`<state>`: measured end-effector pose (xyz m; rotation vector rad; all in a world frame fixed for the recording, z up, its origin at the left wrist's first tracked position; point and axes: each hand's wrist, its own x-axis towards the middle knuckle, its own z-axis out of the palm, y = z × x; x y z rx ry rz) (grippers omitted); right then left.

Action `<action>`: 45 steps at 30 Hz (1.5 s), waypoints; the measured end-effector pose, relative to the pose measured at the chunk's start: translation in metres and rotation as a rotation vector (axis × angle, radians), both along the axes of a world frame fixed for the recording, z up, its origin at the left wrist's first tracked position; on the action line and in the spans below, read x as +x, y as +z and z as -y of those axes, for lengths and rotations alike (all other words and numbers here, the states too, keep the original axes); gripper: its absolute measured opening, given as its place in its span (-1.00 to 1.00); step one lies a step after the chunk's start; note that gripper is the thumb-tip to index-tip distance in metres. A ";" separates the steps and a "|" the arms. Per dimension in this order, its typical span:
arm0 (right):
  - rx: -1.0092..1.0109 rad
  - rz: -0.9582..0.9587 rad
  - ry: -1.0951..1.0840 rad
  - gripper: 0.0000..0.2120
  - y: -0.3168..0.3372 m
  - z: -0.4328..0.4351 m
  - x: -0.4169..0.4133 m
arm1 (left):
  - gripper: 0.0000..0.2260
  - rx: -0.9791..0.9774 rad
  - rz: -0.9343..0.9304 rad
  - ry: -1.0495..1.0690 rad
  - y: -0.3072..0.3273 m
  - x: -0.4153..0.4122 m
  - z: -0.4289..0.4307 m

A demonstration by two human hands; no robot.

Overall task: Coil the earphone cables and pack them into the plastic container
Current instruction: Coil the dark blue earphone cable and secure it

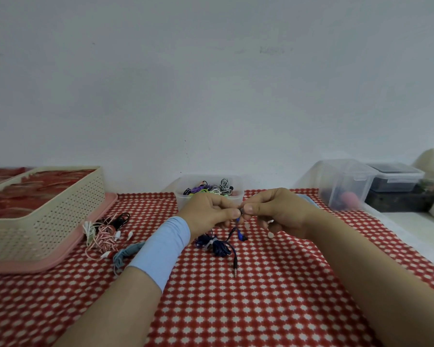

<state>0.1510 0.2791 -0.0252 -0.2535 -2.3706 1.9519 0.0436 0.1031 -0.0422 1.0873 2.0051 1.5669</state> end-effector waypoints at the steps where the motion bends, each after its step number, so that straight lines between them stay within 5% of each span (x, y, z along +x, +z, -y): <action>1: -0.011 -0.002 -0.001 -0.80 0.000 0.001 0.000 | -0.90 0.008 0.001 -0.001 0.001 0.001 0.000; 20: -0.142 -0.128 -0.010 -0.91 0.011 0.003 0.008 | -0.89 0.225 0.302 -0.020 0.010 0.009 -0.006; 27: -0.166 -0.077 -0.023 -0.69 0.009 0.004 0.007 | -0.91 0.186 0.219 0.011 0.006 0.004 -0.007; 32: -0.104 -0.048 -0.017 -0.73 0.011 0.008 0.008 | -0.92 0.131 0.089 0.041 0.006 0.004 -0.003; 45: -0.130 -0.042 -0.064 -0.75 0.006 0.006 0.005 | -0.90 0.134 0.158 0.022 0.003 0.006 -0.006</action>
